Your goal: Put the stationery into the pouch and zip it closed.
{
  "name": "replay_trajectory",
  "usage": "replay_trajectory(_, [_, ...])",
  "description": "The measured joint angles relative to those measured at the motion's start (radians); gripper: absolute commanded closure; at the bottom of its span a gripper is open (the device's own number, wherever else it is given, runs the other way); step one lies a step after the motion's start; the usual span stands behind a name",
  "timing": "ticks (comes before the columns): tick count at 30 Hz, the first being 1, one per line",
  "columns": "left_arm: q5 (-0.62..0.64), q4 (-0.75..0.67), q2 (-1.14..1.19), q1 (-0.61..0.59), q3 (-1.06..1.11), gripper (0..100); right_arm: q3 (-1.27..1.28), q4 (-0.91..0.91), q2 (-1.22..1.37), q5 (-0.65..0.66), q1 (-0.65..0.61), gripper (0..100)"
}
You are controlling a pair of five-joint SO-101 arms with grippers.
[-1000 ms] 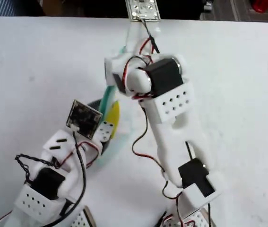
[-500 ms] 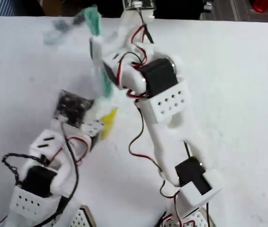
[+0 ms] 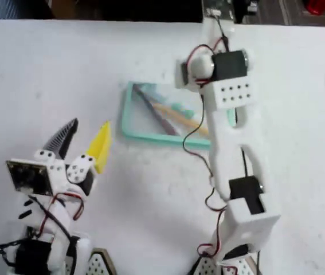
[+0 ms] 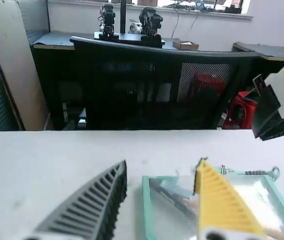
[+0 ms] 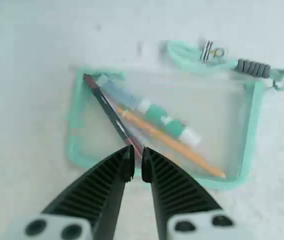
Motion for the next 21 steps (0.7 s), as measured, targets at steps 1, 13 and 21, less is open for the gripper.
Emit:
replay_trajectory(1, [0.0, 0.0, 0.008, 0.003, 0.002, 76, 0.014, 0.009, 0.008, 0.018, 0.021, 98.1])
replay_trajectory(13, [-0.048, -0.086, 0.034, 0.003, 0.066, 85, 0.034, 0.0, 0.109, 0.146, 0.244, 98.1])
replay_trajectory(21, [-0.14, 0.017, 0.514, 0.043, -0.255, 86, 0.034, -0.144, 0.235, 0.146, 0.336, 98.1])
